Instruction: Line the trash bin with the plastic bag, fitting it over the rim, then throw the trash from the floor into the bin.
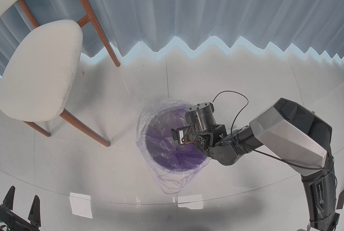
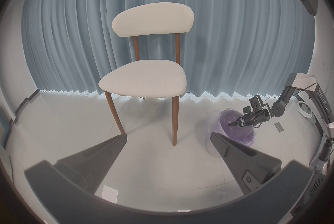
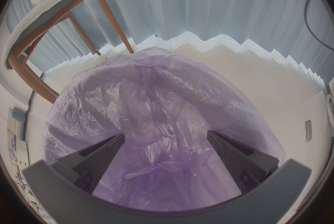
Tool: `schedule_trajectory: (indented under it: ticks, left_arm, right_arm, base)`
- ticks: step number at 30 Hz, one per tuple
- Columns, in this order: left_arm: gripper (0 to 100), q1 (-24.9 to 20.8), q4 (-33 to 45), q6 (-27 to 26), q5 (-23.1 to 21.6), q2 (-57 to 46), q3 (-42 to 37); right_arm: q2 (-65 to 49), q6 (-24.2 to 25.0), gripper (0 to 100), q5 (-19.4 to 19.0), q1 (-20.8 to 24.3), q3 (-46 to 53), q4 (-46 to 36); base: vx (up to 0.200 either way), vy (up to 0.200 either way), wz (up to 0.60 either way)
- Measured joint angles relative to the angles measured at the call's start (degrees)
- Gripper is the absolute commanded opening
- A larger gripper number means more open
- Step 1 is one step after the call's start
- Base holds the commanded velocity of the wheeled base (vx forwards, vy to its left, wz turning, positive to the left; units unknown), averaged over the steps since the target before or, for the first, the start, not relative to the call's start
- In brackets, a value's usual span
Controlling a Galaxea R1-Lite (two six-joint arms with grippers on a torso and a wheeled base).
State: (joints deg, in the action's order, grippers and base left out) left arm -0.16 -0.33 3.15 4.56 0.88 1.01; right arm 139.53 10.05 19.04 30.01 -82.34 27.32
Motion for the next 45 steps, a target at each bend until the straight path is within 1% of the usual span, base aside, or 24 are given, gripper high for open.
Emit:
schedule_trajectory:
  ticks: [10, 19, 23, 38, 45]
  left_arm:
    - [100, 0.0, 0.0, 0.0, 0.0, 0.0, 0.0]
    - [100, 0.0, 0.0, 0.0, 0.0, 0.0, 0.0]
    - [100, 0.0, 0.0, 0.0, 0.0, 0.0, 0.0]
    - [100, 0.0, 0.0, 0.1, 0.1, 0.0, 0.0]
    - [100, 0.0, 0.0, 0.2, 0.1, 0.0, 0.0]
  right_arm:
    - [-0.5, -0.6, 100, 0.0, 1.1, 0.2, 1.2]
    - [-1.2, -1.8, 100, 0.0, 3.7, 2.1, 1.7]
    - [-0.9, -2.6, 100, 0.6, 4.7, 3.5, 3.8]
    - [1.7, -2.7, 100, 0.9, 10.2, 3.9, 4.0]
    - [2.2, -2.6, 100, 0.9, 10.7, 3.7, 4.6]
  base:
    - [0.000, 0.000, 0.00]
    - [0.000, 0.000, 0.00]
    - [0.000, 0.000, 0.00]
    - [0.000, 0.000, 0.00]
    - [0.000, 0.000, 0.00]
